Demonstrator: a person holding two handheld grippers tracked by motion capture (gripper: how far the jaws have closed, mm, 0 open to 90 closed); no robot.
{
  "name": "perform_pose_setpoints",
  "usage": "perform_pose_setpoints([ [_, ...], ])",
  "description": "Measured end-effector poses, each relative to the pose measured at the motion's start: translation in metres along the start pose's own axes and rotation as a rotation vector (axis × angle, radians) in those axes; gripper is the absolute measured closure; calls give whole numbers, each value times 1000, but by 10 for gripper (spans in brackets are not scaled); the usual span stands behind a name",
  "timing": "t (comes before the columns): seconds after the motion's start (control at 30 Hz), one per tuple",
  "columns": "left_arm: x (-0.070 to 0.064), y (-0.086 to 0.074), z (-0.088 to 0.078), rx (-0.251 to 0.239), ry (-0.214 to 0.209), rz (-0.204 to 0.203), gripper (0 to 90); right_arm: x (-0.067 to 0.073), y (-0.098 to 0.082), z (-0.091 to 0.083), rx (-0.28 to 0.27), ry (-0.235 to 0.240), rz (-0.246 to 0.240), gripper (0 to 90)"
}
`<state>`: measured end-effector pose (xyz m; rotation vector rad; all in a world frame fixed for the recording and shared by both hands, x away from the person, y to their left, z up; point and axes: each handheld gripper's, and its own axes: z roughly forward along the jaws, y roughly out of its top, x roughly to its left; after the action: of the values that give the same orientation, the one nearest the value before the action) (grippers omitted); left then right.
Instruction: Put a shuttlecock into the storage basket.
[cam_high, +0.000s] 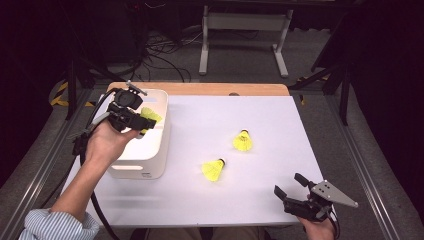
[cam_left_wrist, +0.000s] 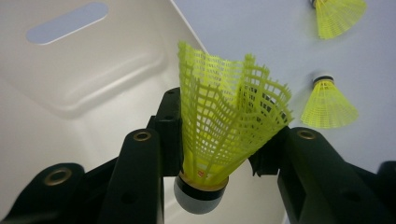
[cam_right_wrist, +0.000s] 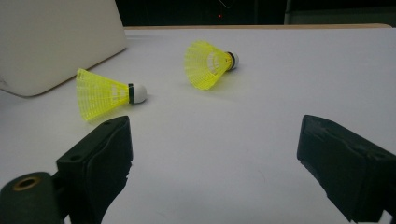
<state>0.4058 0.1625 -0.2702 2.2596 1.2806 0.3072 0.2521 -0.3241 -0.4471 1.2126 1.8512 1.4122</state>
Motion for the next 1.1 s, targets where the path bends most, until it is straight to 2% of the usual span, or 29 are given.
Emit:
perform_pose_setpoints([
  [0.13,3,0,6,-12,-5,-12,630,0,0,0,-4,2,-2,111],
  [0.5,15,4,21,1,-3,-51,624,0,0,0,-2,-2,-4,110],
  [0.6,18,5,25,3,-14,-74,619,0,0,0,0,-2,-7,109],
  [0.83,22,8,32,18,11,-76,615,1,0,0,-4,2,-11,110],
  [1.1,29,12,41,18,34,-107,611,1,0,-1,-9,2,-10,111],
])
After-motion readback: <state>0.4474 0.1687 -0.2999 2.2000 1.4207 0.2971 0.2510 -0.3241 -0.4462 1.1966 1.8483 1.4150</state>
